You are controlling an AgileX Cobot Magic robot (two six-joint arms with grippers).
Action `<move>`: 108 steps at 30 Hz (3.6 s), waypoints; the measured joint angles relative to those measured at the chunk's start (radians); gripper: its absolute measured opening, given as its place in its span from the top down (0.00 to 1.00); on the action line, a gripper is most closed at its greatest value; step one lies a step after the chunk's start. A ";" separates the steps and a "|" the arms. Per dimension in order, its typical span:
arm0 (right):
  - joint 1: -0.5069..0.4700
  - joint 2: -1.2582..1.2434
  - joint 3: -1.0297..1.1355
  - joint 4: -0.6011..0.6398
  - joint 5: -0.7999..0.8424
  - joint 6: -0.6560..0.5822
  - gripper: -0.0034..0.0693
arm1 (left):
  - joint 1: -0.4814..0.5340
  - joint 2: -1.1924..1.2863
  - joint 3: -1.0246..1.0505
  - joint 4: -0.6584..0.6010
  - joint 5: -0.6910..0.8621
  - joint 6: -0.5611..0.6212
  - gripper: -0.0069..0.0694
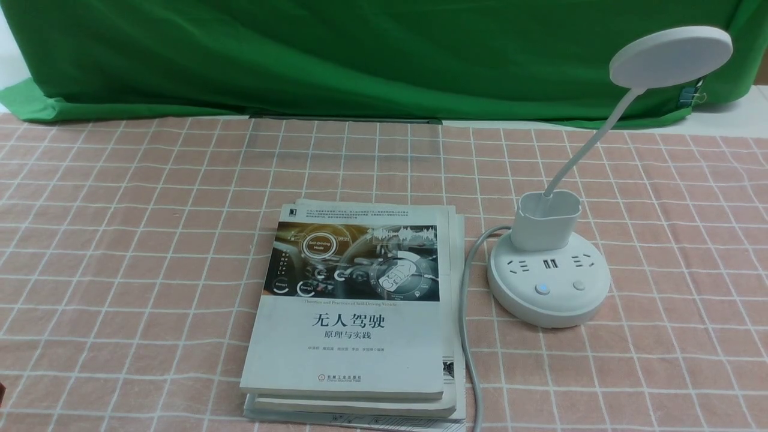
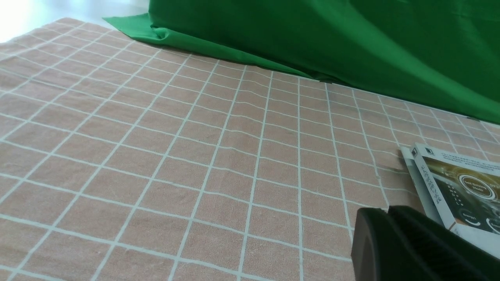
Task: Turn on the table lamp on the pink coffee tablecloth with your hand.
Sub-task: 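Press the button on the base of the white desk lamp with the right gripper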
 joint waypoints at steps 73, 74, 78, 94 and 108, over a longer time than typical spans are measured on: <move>0.128 1.672 -1.115 0.085 0.520 0.015 0.90 | 0.000 0.000 0.000 0.000 0.000 0.000 0.88; 0.128 1.696 -1.132 0.085 0.514 0.011 0.90 | 0.000 0.000 0.000 0.000 0.000 0.000 0.88; 0.128 1.760 -1.168 0.079 0.487 0.002 0.91 | 0.000 0.000 0.000 0.000 0.000 0.000 0.88; 0.129 1.855 -1.194 0.058 0.473 0.003 0.91 | 0.000 0.000 0.000 0.000 0.000 -0.002 0.88; 0.129 1.777 -1.188 0.050 0.490 0.016 0.91 | 0.000 0.000 0.000 0.000 0.000 -0.002 0.88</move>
